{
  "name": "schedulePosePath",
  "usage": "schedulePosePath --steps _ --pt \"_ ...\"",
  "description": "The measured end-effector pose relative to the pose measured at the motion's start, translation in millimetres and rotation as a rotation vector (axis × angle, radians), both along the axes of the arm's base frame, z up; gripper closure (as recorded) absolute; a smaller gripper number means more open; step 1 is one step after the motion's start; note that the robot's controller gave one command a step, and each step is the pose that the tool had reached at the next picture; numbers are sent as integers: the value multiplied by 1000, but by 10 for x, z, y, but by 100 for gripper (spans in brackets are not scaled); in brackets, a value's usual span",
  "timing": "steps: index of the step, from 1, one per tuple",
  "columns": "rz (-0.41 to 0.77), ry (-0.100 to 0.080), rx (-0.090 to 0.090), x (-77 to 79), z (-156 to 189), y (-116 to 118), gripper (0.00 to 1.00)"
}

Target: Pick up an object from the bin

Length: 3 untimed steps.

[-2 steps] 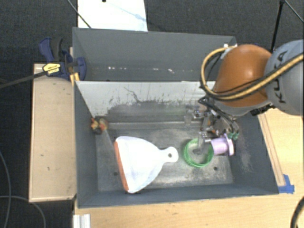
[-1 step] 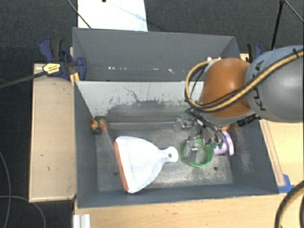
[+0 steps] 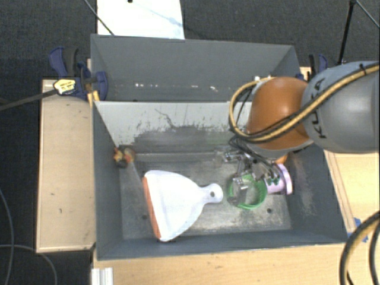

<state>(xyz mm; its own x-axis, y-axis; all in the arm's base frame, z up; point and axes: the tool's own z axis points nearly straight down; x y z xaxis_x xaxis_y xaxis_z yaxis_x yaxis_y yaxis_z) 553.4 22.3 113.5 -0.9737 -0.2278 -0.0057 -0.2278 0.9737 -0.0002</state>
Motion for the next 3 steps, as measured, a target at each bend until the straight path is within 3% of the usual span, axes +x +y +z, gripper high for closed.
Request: schedulePosePath --steps 1,2,3 --pt "22 3 -1 -151 -268 163 0" --pt "179 1 0 -66 -432 532 100" --pt "179 1 0 -66 -432 532 100"
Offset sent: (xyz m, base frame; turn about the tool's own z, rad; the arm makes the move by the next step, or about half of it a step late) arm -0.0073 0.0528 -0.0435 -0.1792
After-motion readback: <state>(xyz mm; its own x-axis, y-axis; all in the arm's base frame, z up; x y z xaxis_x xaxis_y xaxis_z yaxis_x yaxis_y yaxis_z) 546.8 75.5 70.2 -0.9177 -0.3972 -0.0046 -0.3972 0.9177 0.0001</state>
